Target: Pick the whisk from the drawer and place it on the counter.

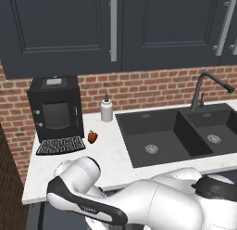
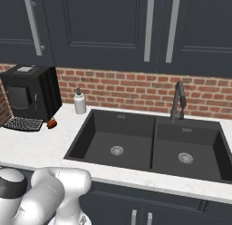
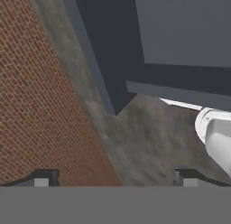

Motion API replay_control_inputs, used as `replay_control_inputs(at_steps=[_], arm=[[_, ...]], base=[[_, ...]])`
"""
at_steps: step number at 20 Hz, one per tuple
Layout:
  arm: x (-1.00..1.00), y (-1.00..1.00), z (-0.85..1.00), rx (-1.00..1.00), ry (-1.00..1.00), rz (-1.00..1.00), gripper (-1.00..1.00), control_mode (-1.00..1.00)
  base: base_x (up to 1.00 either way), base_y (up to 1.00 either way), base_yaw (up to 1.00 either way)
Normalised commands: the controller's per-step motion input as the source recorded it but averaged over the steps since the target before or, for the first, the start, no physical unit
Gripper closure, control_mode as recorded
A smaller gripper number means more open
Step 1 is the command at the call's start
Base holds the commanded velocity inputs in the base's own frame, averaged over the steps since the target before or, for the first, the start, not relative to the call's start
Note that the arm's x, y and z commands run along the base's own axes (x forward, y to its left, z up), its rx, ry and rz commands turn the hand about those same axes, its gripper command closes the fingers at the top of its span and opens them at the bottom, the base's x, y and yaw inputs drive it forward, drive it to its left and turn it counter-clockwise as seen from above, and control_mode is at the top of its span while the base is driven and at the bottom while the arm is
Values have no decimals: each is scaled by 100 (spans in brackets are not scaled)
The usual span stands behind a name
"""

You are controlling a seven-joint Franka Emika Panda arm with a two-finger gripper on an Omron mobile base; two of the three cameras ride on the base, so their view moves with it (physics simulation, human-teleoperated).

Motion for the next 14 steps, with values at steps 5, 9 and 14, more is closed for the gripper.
replay_control_inputs(at_steps=[5, 9, 14], arm=[[0, 33, -41, 0, -5, -1, -100, -100], [2, 46, -68, 0, -18, 7, -100, -100], [0, 10, -19, 6, -23, 24, -100, -100]], base=[[0, 0, 0], [0, 0, 0], [0, 0, 0]])
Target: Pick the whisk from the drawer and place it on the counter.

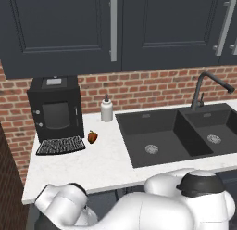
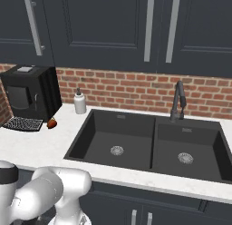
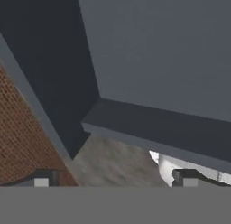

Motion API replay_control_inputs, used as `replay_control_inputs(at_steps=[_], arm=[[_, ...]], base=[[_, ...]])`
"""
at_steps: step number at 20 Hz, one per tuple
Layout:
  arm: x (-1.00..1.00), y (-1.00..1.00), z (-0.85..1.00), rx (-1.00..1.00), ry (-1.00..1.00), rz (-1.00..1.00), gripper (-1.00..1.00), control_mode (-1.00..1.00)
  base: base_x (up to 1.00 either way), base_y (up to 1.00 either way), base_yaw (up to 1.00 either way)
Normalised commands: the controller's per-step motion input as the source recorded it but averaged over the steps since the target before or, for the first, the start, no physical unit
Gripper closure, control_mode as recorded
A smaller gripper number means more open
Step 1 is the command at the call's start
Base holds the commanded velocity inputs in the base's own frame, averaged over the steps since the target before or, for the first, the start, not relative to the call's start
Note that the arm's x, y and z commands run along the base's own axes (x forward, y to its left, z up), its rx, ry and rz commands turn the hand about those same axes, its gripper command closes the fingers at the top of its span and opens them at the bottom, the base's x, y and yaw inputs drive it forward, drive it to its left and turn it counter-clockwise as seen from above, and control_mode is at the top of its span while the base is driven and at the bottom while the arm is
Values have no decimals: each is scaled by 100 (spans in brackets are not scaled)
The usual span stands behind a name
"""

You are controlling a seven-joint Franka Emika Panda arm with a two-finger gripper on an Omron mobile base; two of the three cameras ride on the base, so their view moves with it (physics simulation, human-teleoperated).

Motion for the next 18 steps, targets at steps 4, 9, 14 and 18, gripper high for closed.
replay_control_inputs(at_steps=[4, 9, 14, 18], arm=[[0, 38, -1, 10, -14, 27, -100, -100], [0, 66, -10, 2, 0, 31, -100, -100], [17, 35, -33, 0, 5, 44, -100, -100], [14, 1, -60, 0, 4, 45, -100, -100]], base=[[0, 0, 0], [0, 0, 0], [0, 0, 0], [0, 0, 0]])
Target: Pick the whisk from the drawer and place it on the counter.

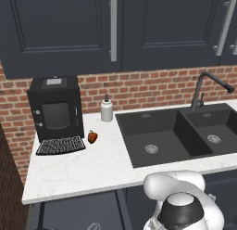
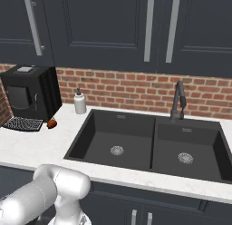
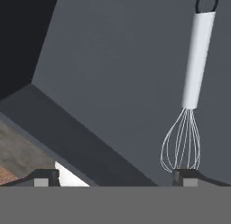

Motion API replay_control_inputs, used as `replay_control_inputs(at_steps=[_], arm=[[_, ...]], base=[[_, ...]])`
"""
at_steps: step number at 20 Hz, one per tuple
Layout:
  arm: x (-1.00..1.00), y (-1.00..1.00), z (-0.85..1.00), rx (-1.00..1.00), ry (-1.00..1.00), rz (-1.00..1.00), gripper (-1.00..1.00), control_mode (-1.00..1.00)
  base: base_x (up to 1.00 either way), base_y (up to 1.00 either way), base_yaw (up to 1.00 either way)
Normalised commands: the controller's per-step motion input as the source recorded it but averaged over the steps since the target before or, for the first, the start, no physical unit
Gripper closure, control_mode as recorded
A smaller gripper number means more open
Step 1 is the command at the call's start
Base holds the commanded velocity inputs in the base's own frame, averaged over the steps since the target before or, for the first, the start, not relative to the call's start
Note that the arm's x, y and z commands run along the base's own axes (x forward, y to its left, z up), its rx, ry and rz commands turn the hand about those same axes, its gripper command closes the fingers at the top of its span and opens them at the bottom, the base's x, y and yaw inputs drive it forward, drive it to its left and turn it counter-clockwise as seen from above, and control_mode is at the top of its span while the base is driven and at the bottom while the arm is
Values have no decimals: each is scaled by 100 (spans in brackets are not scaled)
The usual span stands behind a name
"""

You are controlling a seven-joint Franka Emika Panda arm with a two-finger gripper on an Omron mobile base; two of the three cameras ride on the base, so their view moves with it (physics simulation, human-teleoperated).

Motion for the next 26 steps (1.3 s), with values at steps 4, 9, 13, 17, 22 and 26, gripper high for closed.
replay_control_inputs(at_steps=[4, 9, 13, 17, 22, 26], arm=[[11, 5, -78, 2, 8, 34, -100, -100], [0, 1, -31, 16, 1, 17, -100, -100], [1, 0, -19, 17, 0, 11, -100, -100], [8, 0, -34, 27, 0, 10, -100, -100], [13, 7, -26, 18, 1, 9, -100, -100], [9, 4, -3, 4, 3, 6, -100, -100]], base=[[0, 0, 0], [0, 0, 0], [0, 0, 0], [0, 0, 0], [0, 0, 0], [0, 0, 0]])
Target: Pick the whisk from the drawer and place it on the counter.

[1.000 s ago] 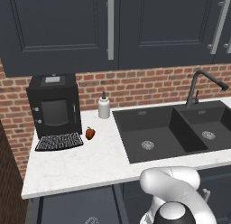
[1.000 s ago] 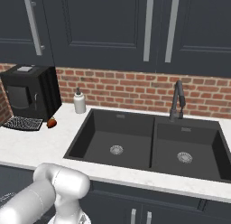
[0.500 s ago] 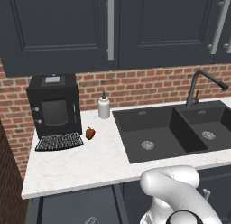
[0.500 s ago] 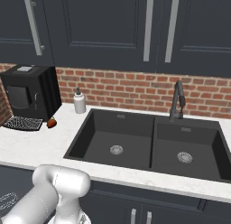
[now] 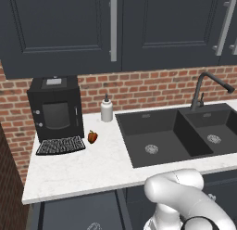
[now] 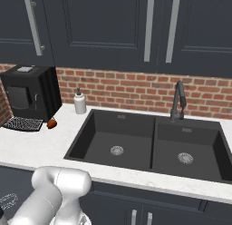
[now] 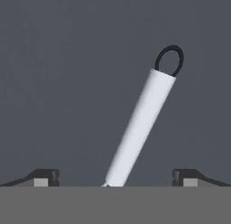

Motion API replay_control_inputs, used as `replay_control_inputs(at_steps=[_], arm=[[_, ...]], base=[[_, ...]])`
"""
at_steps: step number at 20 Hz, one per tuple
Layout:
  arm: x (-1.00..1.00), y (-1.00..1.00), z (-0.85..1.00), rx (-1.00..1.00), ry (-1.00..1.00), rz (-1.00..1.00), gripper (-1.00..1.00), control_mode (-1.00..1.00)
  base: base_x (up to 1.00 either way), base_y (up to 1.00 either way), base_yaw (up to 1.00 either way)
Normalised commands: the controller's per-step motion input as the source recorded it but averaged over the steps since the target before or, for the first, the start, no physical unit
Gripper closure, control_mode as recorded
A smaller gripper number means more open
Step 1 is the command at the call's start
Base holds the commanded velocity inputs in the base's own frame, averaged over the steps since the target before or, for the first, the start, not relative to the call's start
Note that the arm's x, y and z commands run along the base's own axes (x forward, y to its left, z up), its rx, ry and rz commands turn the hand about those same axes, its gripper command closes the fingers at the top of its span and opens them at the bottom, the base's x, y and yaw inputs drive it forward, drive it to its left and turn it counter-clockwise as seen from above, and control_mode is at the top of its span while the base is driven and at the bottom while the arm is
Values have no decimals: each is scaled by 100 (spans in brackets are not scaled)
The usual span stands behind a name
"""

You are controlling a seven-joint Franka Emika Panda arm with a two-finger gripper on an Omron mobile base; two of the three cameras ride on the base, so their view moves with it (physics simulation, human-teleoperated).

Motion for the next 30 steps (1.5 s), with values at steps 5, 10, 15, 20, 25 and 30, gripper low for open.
replay_control_inputs(at_steps=[5, 10, 15, 20, 25, 30], arm=[[4, 0, -17, 0, 3, 1, -100, -100], [0, 0, -33, 0, 3, 0, -100, -100], [0, 0, -40, 0, 3, 0, 100, -100], [0, 0, -19, 0, 0, 0, 100, -100], [-3, -3, 0, 1, -1, 0, 100, -100], [-13, -14, 48, 13, -12, 0, 100, -100]], base=[[0, 0, 0], [0, 0, 0], [0, 0, 0], [0, 0, 0], [0, 0, 0], [0, 0, 0]])
